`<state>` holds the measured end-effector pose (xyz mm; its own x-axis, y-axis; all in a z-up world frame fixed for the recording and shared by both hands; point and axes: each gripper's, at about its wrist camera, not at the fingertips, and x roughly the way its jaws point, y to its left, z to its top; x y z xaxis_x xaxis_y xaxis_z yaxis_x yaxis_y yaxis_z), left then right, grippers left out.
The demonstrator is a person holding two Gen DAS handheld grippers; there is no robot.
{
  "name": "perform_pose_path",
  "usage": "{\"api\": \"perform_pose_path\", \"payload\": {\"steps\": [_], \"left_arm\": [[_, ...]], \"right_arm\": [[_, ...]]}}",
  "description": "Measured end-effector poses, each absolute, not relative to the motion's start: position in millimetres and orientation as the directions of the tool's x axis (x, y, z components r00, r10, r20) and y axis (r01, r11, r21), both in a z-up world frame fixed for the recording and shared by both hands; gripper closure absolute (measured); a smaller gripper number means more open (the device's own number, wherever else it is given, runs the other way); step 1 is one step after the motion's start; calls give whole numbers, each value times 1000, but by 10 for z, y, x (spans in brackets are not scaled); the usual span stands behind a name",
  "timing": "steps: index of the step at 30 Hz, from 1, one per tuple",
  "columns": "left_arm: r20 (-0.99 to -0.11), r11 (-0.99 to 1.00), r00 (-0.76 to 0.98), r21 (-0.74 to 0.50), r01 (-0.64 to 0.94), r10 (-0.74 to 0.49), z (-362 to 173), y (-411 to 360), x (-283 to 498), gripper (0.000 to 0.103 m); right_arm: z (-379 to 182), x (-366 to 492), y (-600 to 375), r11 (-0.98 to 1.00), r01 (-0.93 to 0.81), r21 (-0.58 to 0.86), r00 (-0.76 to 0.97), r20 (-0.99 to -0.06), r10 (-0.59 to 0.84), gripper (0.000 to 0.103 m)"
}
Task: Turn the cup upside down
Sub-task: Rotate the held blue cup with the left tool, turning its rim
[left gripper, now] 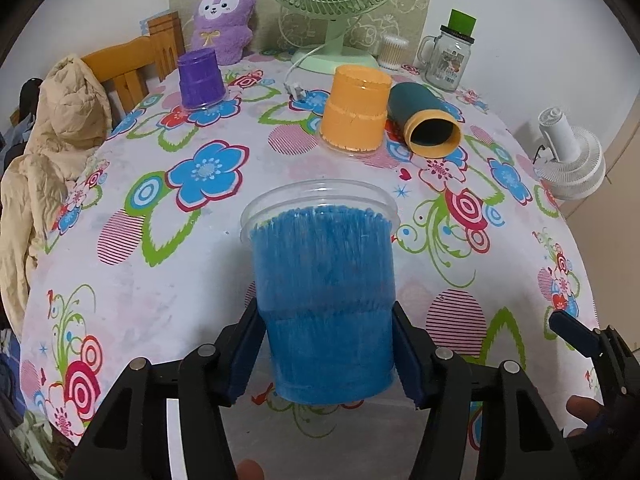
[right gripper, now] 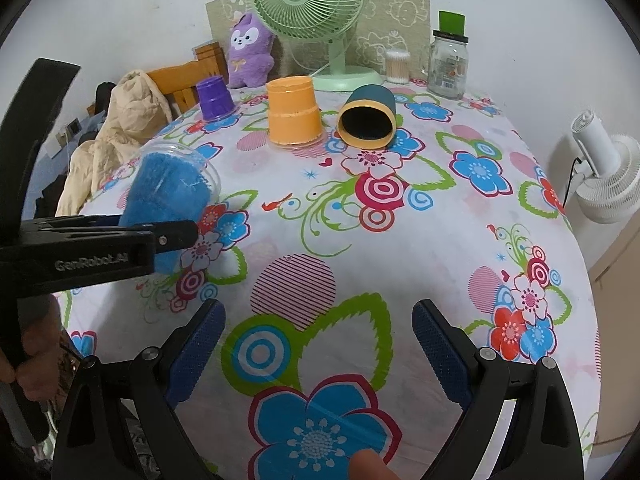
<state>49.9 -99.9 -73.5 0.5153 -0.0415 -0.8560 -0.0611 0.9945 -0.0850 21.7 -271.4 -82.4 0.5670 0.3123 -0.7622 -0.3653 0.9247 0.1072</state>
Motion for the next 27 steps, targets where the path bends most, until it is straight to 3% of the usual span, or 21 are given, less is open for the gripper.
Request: {"api": "perform_pose_path", "payload": {"steps": [27], "left_arm": [[-897, 997, 435, -66, 47, -80, -460, -766, 257, 41]], "right_arm": [[-832, 300, -2551, 911, -388, 140, 545, -762, 350, 7]]}}
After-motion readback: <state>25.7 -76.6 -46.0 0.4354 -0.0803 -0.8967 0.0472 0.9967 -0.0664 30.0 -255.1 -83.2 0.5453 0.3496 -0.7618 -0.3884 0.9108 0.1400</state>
